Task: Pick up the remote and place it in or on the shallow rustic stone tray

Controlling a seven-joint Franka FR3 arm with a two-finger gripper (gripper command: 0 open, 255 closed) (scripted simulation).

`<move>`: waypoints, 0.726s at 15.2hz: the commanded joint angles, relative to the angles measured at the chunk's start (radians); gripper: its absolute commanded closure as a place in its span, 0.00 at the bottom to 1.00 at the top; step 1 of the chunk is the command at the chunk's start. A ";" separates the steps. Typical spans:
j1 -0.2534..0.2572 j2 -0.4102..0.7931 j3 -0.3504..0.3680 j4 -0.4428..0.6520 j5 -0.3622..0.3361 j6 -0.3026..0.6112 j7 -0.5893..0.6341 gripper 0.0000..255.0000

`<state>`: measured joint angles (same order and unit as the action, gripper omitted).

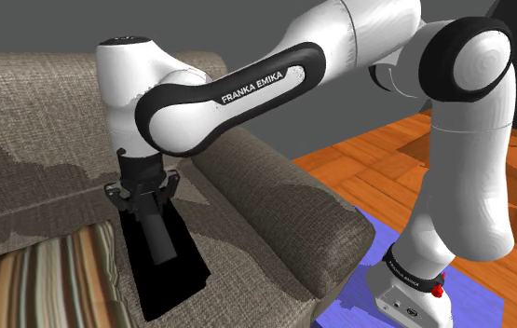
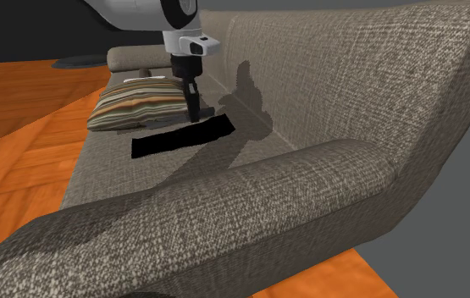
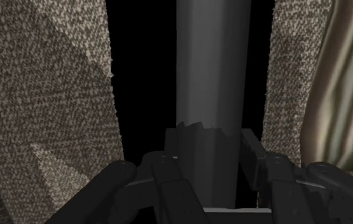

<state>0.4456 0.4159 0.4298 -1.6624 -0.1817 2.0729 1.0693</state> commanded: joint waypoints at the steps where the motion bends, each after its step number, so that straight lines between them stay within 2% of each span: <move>1: 0.002 0.011 -0.003 -0.012 -0.006 0.023 0.004 1.00; 11: 0.003 0.022 -0.006 -0.025 -0.012 0.045 0.007 1.00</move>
<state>0.4487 0.4376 0.4240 -1.6871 -0.1934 2.1181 1.0764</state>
